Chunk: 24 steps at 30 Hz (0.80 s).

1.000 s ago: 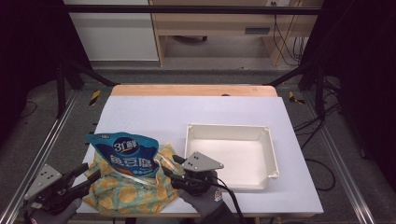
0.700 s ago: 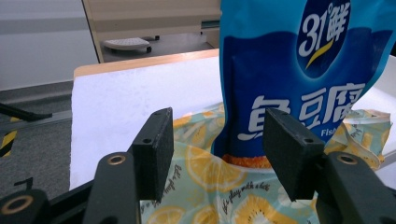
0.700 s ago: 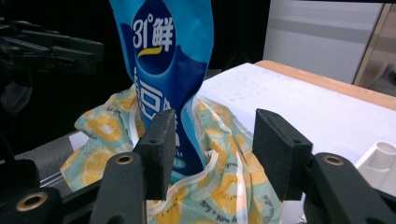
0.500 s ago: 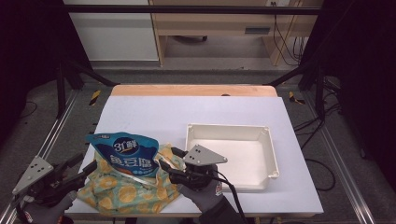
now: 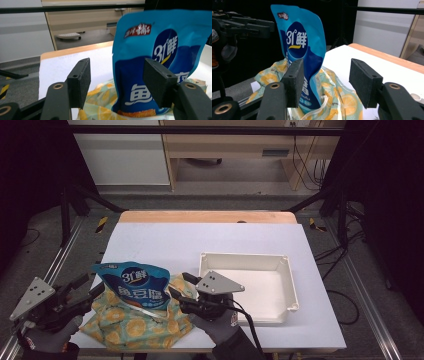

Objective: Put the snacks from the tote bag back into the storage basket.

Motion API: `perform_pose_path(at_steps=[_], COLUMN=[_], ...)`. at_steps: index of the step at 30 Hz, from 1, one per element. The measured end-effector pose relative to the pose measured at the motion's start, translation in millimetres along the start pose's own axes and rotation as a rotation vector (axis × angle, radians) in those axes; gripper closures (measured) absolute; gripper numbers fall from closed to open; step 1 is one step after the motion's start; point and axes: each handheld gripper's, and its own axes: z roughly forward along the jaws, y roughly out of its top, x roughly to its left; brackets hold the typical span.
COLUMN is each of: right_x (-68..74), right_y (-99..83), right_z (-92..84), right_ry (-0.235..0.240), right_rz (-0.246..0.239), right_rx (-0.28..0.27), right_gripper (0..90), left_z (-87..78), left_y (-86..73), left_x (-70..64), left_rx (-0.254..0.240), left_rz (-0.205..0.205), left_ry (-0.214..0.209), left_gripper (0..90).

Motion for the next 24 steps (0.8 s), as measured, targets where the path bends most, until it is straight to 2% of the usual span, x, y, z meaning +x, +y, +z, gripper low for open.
perform_pose_path(at_steps=[10, 15, 24], right_x=[2.1, 3.9, -1.7], right_y=[4.6, 9.3, 11.8], right_z=[4.0, 7.9, 19.3], right_ry=[0.001, -0.005, -0.033], right_rz=[-0.016, -0.028, -0.018], right_rx=[0.002, 0.000, 0.016], right_gripper=[47.6, 50.3, 58.5], left_z=[6.6, 13.3, 22.6], left_y=[10.7, 11.2, 12.0], left_x=[-1.5, -1.1, 1.8], left_rx=[-0.007, 0.009, 0.014], left_rz=[0.014, 0.013, -0.006], left_ry=[0.000, 0.001, 0.000], left_gripper=[39.2, 39.8, 47.5])
